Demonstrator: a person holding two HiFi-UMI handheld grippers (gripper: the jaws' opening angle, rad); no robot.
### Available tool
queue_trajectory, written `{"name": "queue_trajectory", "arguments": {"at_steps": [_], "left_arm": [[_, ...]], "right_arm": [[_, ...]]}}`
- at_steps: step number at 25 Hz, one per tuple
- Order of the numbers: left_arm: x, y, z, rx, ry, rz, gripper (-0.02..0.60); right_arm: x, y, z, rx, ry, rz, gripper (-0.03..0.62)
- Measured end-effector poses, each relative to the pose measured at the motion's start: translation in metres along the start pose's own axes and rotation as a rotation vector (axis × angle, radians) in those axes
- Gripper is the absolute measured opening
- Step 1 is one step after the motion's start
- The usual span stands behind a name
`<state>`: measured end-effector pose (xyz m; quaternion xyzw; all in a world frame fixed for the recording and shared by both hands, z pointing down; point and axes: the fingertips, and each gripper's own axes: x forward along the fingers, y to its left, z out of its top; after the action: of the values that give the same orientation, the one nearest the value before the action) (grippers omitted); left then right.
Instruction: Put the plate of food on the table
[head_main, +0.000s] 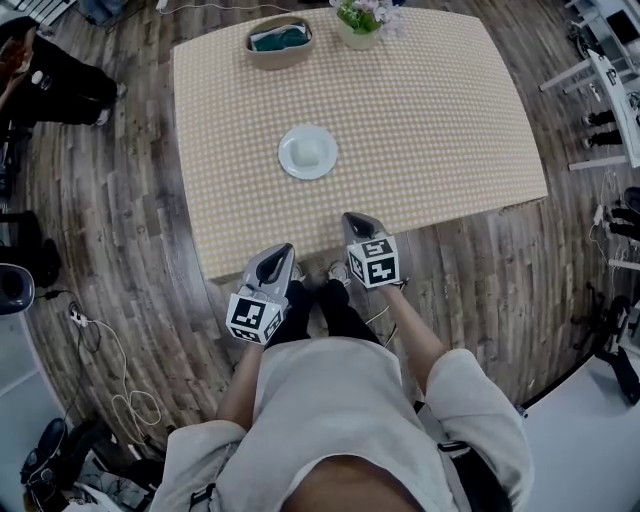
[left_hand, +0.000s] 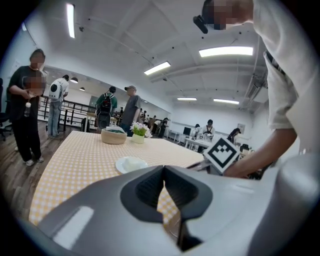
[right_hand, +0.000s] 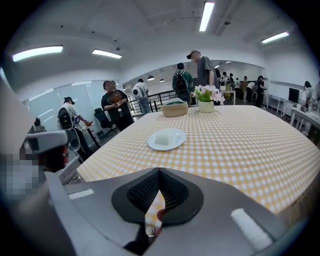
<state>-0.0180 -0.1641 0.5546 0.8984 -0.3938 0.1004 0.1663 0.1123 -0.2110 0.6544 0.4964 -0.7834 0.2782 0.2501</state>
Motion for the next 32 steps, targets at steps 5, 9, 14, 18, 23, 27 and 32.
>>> {"name": "queue_trajectory", "arguments": {"at_steps": [5,9,14,18,23,27,32], "left_arm": [[-0.007,-0.03,0.003,0.026,-0.003,0.012,0.01],[-0.019,-0.05,0.002,0.035,-0.013,0.042,0.009],[-0.042,-0.074,-0.013,0.018,0.007,0.046,0.009],[-0.055,-0.075,-0.009,0.026,-0.013,0.038,0.01],[-0.088,-0.071,0.0,0.051,-0.055,0.013,0.01],[-0.123,-0.072,0.002,0.07,-0.084,-0.024,0.011],[-0.155,-0.078,0.002,0.091,-0.11,-0.083,0.01]], "right_arm": [[-0.053,0.02,-0.027,-0.003,-0.038,0.049,-0.003],[-0.097,0.037,-0.054,-0.014,-0.065,0.094,-0.003],[-0.148,0.058,-0.08,-0.009,-0.086,0.117,-0.002],[-0.169,0.07,-0.068,-0.024,-0.166,0.094,-0.002],[-0.18,0.101,-0.051,-0.046,-0.255,0.059,-0.002],[-0.191,0.149,-0.047,-0.08,-0.301,0.064,-0.002],[-0.205,0.203,-0.055,-0.066,-0.331,0.066,-0.002]]}}
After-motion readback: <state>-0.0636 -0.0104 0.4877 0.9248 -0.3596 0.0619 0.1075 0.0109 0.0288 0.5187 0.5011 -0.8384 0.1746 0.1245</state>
